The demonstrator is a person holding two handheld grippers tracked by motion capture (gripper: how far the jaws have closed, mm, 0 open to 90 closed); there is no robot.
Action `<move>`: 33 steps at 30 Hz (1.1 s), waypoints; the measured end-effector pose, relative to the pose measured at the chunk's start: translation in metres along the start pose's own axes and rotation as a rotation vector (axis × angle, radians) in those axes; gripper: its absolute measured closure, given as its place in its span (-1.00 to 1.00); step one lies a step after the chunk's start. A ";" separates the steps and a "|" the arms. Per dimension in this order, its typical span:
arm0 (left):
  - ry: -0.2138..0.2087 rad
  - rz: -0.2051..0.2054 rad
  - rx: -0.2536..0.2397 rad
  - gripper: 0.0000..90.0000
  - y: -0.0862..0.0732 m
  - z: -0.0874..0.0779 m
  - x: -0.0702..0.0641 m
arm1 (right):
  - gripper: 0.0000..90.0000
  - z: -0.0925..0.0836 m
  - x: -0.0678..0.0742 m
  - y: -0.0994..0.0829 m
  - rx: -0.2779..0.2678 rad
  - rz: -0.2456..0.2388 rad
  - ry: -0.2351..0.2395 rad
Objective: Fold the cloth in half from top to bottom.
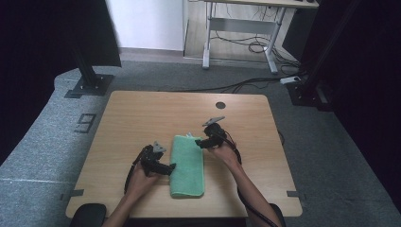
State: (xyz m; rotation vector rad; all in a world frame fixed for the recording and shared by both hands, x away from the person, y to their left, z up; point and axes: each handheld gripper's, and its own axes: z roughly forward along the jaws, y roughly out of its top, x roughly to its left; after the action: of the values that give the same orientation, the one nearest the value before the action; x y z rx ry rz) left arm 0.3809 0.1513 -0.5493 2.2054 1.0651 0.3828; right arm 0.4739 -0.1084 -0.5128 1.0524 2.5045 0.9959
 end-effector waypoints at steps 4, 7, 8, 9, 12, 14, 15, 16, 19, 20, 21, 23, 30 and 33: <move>0.000 0.000 0.000 -0.99 0.000 0.000 0.000 | -0.24 0.010 -0.005 0.000 0.020 0.003 -0.008; 0.000 0.000 0.000 -0.99 0.000 0.000 0.000 | -0.17 0.017 -0.007 0.001 0.033 -0.005 0.000; 0.000 0.000 0.000 -0.99 0.000 0.000 0.000 | -0.15 0.020 -0.007 0.001 0.037 -0.002 0.007; 0.000 -0.001 0.000 -0.99 0.000 0.000 0.000 | -0.12 0.022 -0.007 0.001 0.042 -0.004 0.010; 0.000 -0.001 0.000 -0.99 0.000 0.000 0.000 | -0.04 0.029 -0.007 0.001 0.061 -0.035 0.024; 0.000 0.000 0.000 -0.99 0.000 0.000 0.000 | 0.09 0.030 -0.007 0.001 0.060 -0.033 0.040; 0.000 -0.001 0.000 -0.99 0.000 0.000 0.000 | 0.17 0.030 -0.006 0.002 0.062 -0.040 0.046; 0.000 0.000 0.000 -0.99 0.000 0.000 0.000 | 0.26 0.030 -0.005 0.003 0.068 -0.046 0.057; 0.000 -0.001 0.000 -0.99 0.000 0.000 0.000 | 0.53 0.030 -0.003 0.005 0.082 -0.056 0.075; 0.000 -0.001 0.000 -0.99 0.000 0.000 0.000 | 0.62 0.030 -0.003 0.005 0.085 -0.053 0.085; 0.000 -0.001 -0.001 -0.99 0.000 0.000 0.000 | 0.72 0.030 -0.003 0.005 0.087 -0.045 0.093; -0.001 -0.001 -0.001 -0.99 0.000 0.000 0.000 | 0.80 0.030 -0.002 0.005 0.091 -0.037 0.106; 0.000 -0.002 0.000 -0.99 0.000 0.000 0.000 | 0.86 0.029 -0.001 0.003 0.072 -0.030 0.107; 0.000 -0.002 0.000 -0.99 0.000 0.000 0.000 | 0.87 0.027 0.000 0.004 0.069 -0.038 0.099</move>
State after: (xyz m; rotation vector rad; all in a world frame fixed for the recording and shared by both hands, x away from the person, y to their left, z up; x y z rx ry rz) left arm 0.3810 0.1512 -0.5493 2.2046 1.0667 0.3815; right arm 0.4886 -0.0930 -0.5302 0.9937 2.6457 0.9792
